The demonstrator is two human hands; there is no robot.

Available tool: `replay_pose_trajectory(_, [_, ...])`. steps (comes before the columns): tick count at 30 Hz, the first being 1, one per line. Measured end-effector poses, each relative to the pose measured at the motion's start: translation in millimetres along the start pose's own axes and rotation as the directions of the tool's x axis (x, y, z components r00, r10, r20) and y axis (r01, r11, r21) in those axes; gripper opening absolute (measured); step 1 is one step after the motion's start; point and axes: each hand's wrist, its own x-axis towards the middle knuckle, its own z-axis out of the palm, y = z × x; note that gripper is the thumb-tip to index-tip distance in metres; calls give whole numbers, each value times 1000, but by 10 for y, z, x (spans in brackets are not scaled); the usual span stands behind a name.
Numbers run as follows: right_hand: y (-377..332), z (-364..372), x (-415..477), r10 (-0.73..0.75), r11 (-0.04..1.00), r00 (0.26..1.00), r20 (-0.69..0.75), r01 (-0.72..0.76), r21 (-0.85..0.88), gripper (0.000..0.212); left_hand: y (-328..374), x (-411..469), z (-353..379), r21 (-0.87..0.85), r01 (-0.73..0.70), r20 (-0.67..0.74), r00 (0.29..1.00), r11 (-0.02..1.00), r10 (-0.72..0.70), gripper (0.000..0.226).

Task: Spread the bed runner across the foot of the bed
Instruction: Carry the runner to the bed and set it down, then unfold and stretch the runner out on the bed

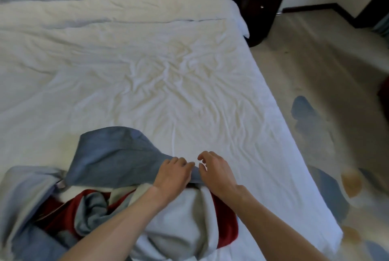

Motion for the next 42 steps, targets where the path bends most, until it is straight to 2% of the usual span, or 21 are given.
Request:
replay_pose_trajectory(3, [-128, 119, 132, -63, 997, 994, 91, 68, -48, 32, -262, -94, 13, 17, 120, 49, 991, 993, -121, 27])
replay_pose_trajectory(7, [-257, 356, 309, -171, 970, 965, 200, 201, -140, 31, -577, -331, 251, -49, 375, 137, 921, 926, -366, 37])
replay_pose_trajectory(12, [-379, 832, 388, -298, 848, 888, 349, 414, -331, 33, -765, -603, 386, -81, 548, 152, 832, 832, -533, 34])
replay_pose_trajectory(14, [-393, 997, 367, -308, 795, 876, 372, 452, -406, 31, -778, -678, 419, -90, 589, 154, 805, 803, -573, 34])
replay_pose_trajectory(17, [-376, 1112, 359, -296, 778, 887, 354, 439, -450, 29, -774, -759, 456, -149, 642, 148, 767, 752, -625, 35])
replay_pose_trajectory(22, [-342, 1040, 413, -279, 827, 911, 305, 389, -406, 23, -802, -865, 438, -193, 702, 160, 712, 685, -684, 41])
replay_pose_trajectory(26, [-331, 870, 386, -334, 861, 919, 210, 388, -329, 17, -897, -864, 402, -94, 717, 194, 694, 691, -693, 54])
replay_pose_trajectory(29, [-325, 691, 321, -427, 862, 900, 88, 434, -262, 34, -966, -840, 365, 24, 694, 156, 709, 720, -688, 59])
replay_pose_trajectory(30, [-315, 626, 295, -451, 858, 891, 51, 449, -249, 34, -983, -839, 356, 59, 675, 154, 721, 735, -675, 59])
replay_pose_trajectory(34, [-158, 460, 220, -450, 881, 893, -24, 439, -179, 20, -991, -827, 322, 145, 639, 134, 744, 756, -655, 39])
replay_pose_trajectory(38, [80, 277, 130, -461, 882, 882, -98, 443, -158, 22, -842, -715, 243, 115, 646, 33, 757, 755, -652, 13])
replay_pose_trajectory(42, [427, 149, 66, -306, 932, 948, -91, 278, -234, 14, -468, -610, 193, 20, 639, 32, 769, 769, -639, 9])
